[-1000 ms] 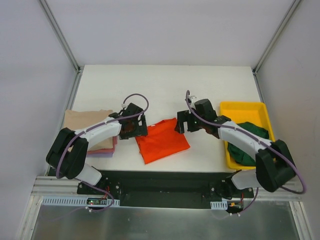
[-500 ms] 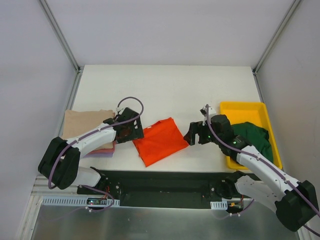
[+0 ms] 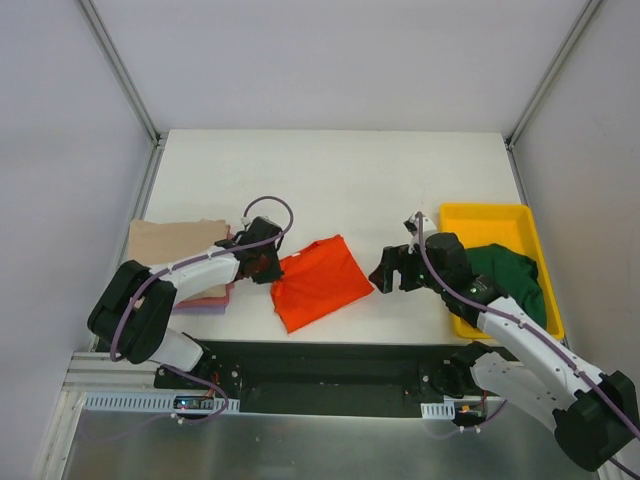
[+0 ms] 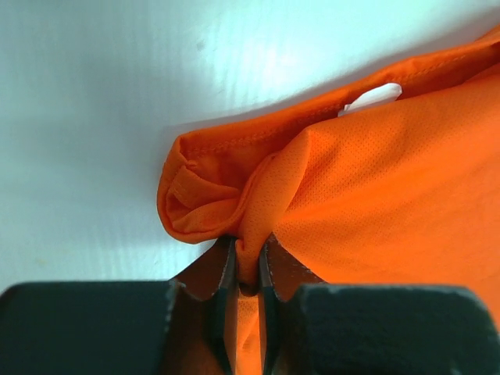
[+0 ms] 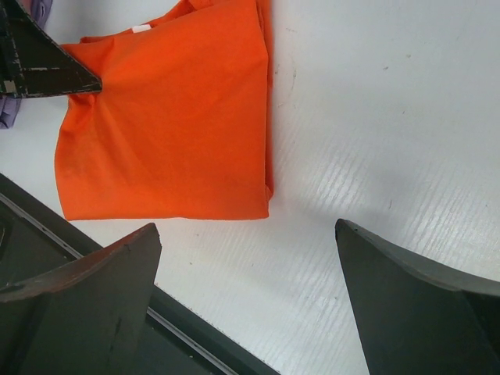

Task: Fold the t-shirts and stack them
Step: Put the neatly folded tshirt into the corner of the board with the left arm

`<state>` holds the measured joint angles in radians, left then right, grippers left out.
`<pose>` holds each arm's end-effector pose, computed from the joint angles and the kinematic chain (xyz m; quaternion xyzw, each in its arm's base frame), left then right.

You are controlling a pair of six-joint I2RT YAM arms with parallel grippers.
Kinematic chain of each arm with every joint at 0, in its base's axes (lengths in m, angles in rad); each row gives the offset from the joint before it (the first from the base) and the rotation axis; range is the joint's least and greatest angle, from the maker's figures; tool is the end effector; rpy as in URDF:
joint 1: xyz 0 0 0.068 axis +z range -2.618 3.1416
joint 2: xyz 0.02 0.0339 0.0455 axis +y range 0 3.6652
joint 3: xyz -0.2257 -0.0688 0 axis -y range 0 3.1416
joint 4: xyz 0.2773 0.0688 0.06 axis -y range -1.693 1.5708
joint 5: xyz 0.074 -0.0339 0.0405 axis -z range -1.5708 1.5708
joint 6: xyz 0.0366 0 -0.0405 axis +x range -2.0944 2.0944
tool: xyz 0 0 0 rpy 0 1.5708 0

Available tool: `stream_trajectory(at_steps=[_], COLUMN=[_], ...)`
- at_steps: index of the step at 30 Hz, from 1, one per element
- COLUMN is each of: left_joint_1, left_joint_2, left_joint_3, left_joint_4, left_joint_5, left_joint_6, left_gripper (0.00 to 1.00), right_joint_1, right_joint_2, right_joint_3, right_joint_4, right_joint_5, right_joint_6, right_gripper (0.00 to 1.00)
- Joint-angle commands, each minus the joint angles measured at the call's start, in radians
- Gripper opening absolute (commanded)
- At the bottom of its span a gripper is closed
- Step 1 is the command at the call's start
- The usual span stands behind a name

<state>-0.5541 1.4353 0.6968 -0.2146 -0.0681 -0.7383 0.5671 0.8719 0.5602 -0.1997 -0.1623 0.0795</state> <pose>0.2555 -0.1552 0.1047 -0.0979 0.9471 -0.1570 0.2621 0.2104 0.1410 0.2045 -0.2474 0.8248 0.2263 0.4553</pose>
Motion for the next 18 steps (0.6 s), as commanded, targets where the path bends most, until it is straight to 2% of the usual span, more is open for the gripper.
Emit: stream_trajectory(at_steps=[1, 6, 9, 10, 13, 14, 18], left_joint_1=[0.013, 0.013, 0.013, 0.013, 0.013, 0.011, 0.005], left_joint_2=[0.089, 0.226, 0.304, 0.321, 0.324, 0.311, 0.211], left_joint_3=[0.026, 0.159, 0.259, 0.289, 0.366, 0.385, 0.379], left_joint_4=[0.078, 0.161, 0.161, 0.153, 0.097, 0.078, 0.037], left_joint_5=[0.054, 0.169, 0.174, 0.166, 0.131, 0.133, 0.102], left_joint_6=[0.066, 0.155, 0.215, 0.235, 0.286, 0.304, 0.326], left_gripper=[0.04, 0.06, 0.13, 0.16, 0.33, 0.35, 0.56], right_joint_1=[-0.003, -0.001, -0.003, -0.001, -0.001, -0.001, -0.001], right_joint_2=[-0.036, -0.044, -0.047, -0.048, -0.066, -0.076, -0.103], right_joint_3=[-0.008, -0.008, -0.003, -0.003, -0.002, 0.000, 0.000], right_joint_4=[-0.010, -0.021, -0.036, -0.041, -0.059, -0.066, -0.087], right_joint_5=[0.007, 0.017, 0.027, 0.033, 0.049, 0.053, 0.070], right_joint_6=[0.014, 0.011, 0.011, 0.012, 0.009, 0.006, 0.006], right_gripper=[0.96, 0.96, 0.96, 0.96, 0.96, 0.96, 0.96])
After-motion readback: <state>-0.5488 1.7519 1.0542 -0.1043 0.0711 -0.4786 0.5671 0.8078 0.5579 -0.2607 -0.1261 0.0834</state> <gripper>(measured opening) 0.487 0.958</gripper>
